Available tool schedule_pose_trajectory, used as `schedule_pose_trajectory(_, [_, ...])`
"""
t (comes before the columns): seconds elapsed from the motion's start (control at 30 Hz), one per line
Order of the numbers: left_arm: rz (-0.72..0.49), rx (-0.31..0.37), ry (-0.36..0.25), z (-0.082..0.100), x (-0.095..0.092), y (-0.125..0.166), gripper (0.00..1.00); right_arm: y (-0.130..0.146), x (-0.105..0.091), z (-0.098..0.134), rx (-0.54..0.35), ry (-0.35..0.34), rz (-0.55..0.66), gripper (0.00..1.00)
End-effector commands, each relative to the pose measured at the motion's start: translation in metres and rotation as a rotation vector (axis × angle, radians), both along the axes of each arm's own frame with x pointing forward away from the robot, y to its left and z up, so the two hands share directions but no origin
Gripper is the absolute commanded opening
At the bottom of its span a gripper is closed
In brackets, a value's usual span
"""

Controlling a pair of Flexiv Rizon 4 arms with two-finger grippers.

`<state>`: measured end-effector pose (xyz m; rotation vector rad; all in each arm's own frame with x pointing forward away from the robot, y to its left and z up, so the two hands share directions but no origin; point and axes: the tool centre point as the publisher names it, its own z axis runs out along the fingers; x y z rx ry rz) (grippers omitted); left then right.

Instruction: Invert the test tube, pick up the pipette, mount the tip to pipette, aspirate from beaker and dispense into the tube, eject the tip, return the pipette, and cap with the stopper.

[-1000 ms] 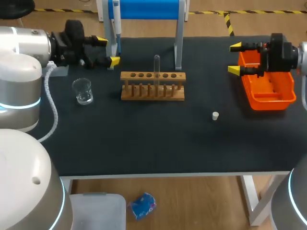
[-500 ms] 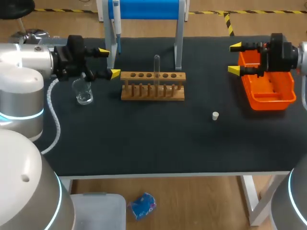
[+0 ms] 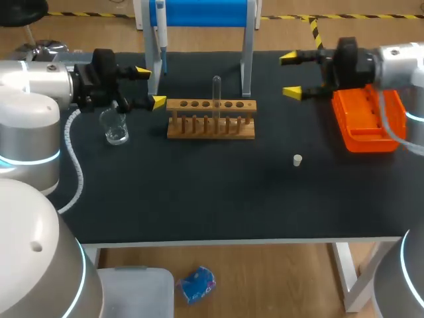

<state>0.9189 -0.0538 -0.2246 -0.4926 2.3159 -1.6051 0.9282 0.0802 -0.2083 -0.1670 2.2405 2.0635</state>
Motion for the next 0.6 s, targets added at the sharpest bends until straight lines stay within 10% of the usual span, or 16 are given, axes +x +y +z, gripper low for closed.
schedule_pose_trajectory(0.03, [0.002, -0.003, -0.003, -0.001, 0.0, 0.0, 1.0, 0.034, 0.017, -0.019, 0.045, 0.04, 0.106, 1.0])
schedule_pose_trajectory(0.6, [0.002, -0.003, -0.003, -0.001, 0.0, 0.0, 1.0, 0.055, 0.008, -0.032, 0.003, 0.077, 0.112, 1.0])
